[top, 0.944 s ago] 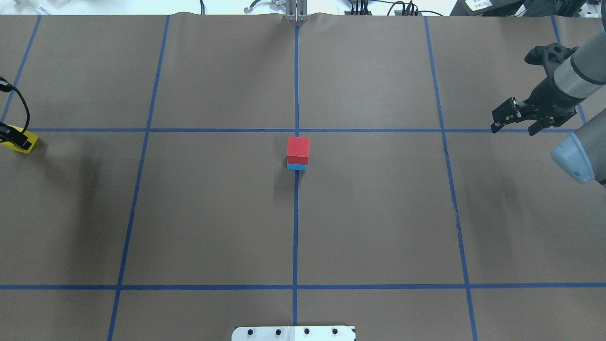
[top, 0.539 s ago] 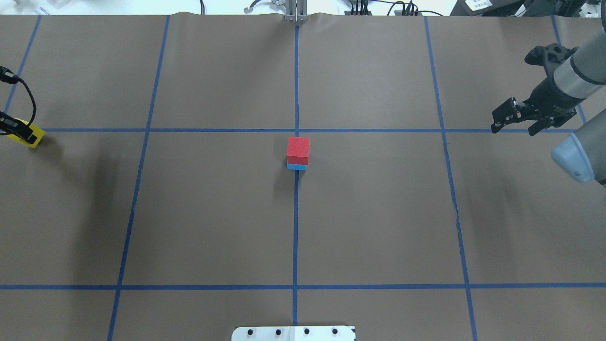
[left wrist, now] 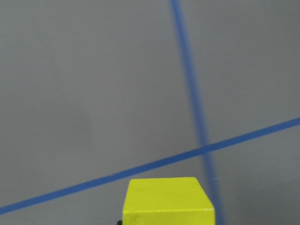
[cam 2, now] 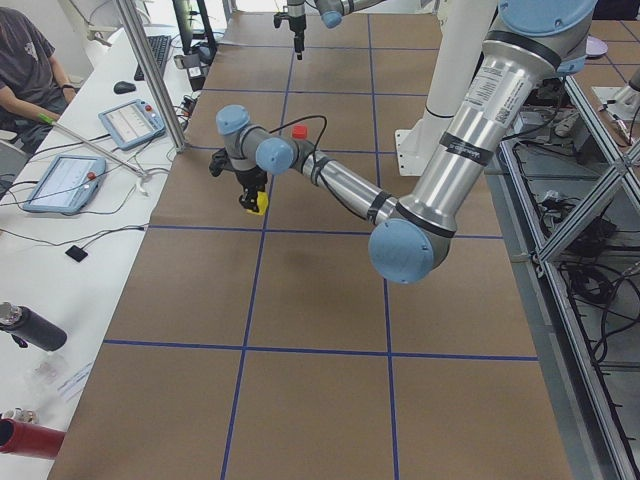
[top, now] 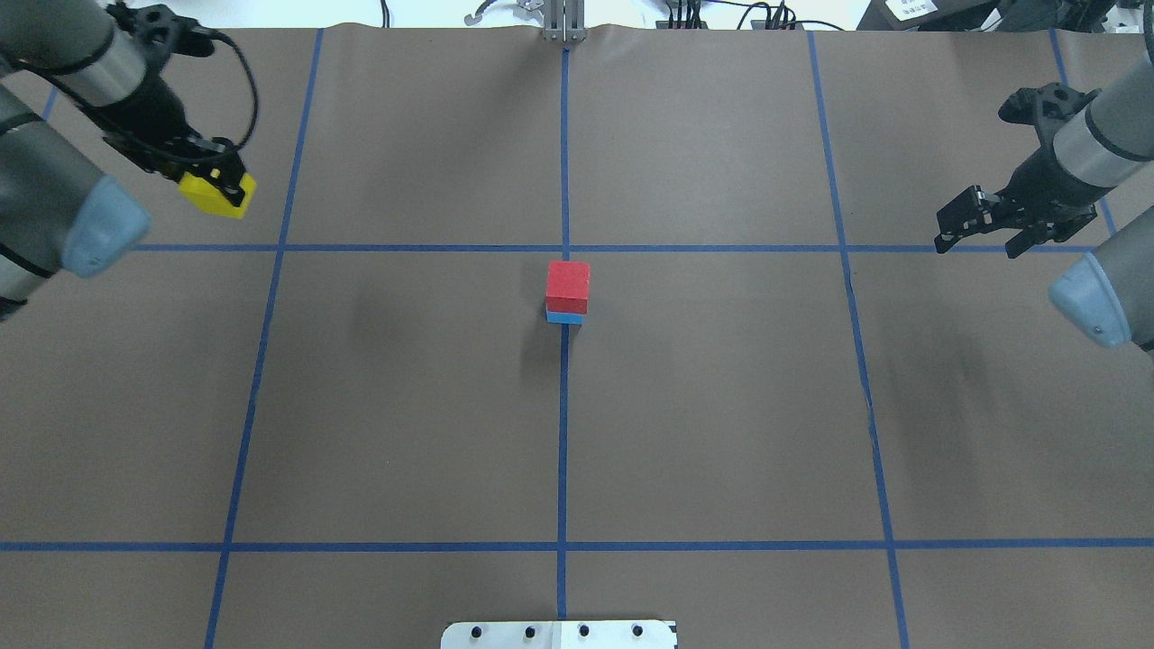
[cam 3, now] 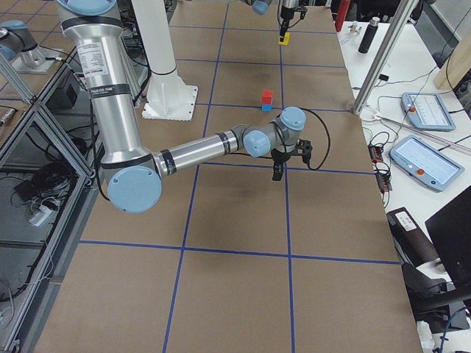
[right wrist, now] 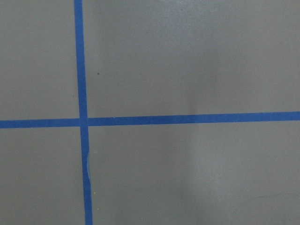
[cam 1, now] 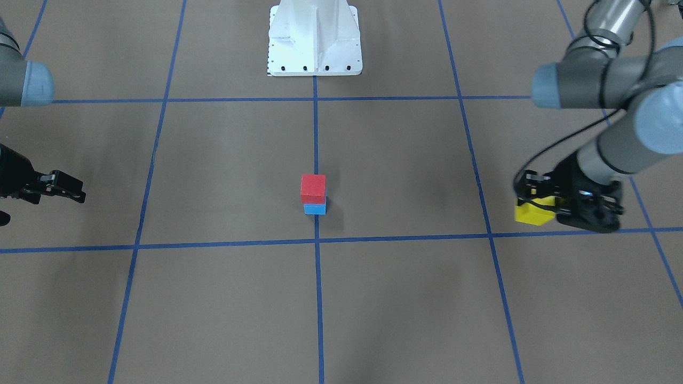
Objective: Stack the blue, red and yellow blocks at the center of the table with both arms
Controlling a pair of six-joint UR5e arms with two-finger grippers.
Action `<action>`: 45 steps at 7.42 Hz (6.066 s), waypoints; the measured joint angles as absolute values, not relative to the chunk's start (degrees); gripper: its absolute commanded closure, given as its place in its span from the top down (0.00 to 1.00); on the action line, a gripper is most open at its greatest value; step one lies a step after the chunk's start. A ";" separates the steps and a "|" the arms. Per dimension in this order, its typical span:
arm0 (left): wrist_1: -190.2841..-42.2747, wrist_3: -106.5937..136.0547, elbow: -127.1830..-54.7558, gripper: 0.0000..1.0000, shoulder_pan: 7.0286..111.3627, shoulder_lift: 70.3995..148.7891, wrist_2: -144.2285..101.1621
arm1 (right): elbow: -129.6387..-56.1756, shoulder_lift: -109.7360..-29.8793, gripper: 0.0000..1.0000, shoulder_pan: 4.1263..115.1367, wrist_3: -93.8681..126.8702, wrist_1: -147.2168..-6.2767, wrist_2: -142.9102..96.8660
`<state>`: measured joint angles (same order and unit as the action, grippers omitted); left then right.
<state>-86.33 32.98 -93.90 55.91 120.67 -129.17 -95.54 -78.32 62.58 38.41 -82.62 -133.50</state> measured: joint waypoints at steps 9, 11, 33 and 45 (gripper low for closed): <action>-81.38 60.70 -73.13 0.00 35.04 152.22 -116.79 | -96.19 -78.55 1.00 62.92 38.38 -82.61 -133.51; -81.50 60.45 -73.02 0.00 34.98 152.33 -116.74 | -96.17 -78.57 1.00 62.93 38.40 -82.62 -133.51; -73.05 45.35 -108.48 1.00 45.53 125.94 -121.14 | -95.37 -79.03 1.00 63.52 37.54 -82.62 -133.36; -88.85 2.36 -100.79 1.00 88.18 86.91 -134.76 | -98.98 -90.15 1.00 81.80 17.35 -83.41 -136.99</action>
<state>-88.85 2.36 -100.79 88.18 86.91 -134.76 -98.98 -90.15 81.80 17.35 -83.41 -136.99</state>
